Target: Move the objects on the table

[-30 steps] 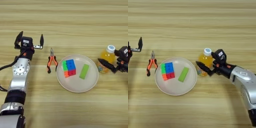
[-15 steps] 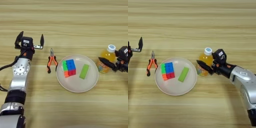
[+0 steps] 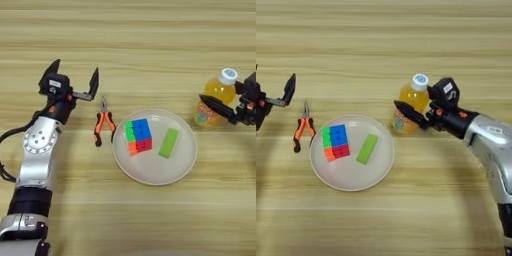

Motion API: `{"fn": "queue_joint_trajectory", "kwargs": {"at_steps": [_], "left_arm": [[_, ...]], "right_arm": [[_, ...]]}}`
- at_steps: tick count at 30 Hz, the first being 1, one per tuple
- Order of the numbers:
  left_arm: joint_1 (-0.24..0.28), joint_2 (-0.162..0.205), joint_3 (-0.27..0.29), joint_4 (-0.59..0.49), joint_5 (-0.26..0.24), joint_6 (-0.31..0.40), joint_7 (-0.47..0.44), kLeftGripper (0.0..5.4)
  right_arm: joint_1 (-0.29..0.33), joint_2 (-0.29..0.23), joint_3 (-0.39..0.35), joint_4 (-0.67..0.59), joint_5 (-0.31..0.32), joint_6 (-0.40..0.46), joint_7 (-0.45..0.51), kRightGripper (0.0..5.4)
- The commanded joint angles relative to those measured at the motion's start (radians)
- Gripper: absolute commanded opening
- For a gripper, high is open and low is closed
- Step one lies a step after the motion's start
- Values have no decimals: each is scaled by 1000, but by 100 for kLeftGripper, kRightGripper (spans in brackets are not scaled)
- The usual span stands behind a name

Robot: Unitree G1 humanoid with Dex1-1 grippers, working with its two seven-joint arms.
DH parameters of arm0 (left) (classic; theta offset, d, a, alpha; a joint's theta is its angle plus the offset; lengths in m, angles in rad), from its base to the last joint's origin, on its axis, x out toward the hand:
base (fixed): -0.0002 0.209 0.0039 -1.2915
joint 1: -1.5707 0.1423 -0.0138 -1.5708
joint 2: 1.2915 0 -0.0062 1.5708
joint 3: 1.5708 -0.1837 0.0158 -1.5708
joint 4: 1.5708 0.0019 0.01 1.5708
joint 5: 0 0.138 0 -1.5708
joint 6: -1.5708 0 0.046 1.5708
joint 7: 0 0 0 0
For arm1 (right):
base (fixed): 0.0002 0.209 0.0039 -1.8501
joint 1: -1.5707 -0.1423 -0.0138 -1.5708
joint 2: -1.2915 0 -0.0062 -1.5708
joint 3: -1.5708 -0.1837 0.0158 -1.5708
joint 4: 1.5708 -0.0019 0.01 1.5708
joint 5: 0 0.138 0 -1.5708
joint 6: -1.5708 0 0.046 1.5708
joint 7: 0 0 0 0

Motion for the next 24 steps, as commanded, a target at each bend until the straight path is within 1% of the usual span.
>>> {"fn": "queue_joint_trajectory", "kwargs": {"at_steps": [1,5,8,11,15,19,24], "left_arm": [[18,19,-50,-107,-34,67,-94,540],[33,54,-116,-233,-103,143,-245,540],[42,79,-146,-319,-165,200,-337,540],[37,96,-172,-361,-186,240,-394,540],[24,107,-222,-418,-225,306,-477,540],[13,105,-272,-457,-230,345,-522,540],[-12,86,-306,-444,-216,361,-533,540]], "right_arm": [[-61,-20,-12,-39,21,23,11,360],[-93,-33,-9,-46,23,38,28,360],[-115,-42,-6,-57,30,57,46,360],[-138,-48,0,-78,43,84,59,360],[-170,-54,14,-111,58,117,74,360],[-189,-54,28,-151,76,149,84,360],[-200,-43,52,-202,101,178,90,360]]}}
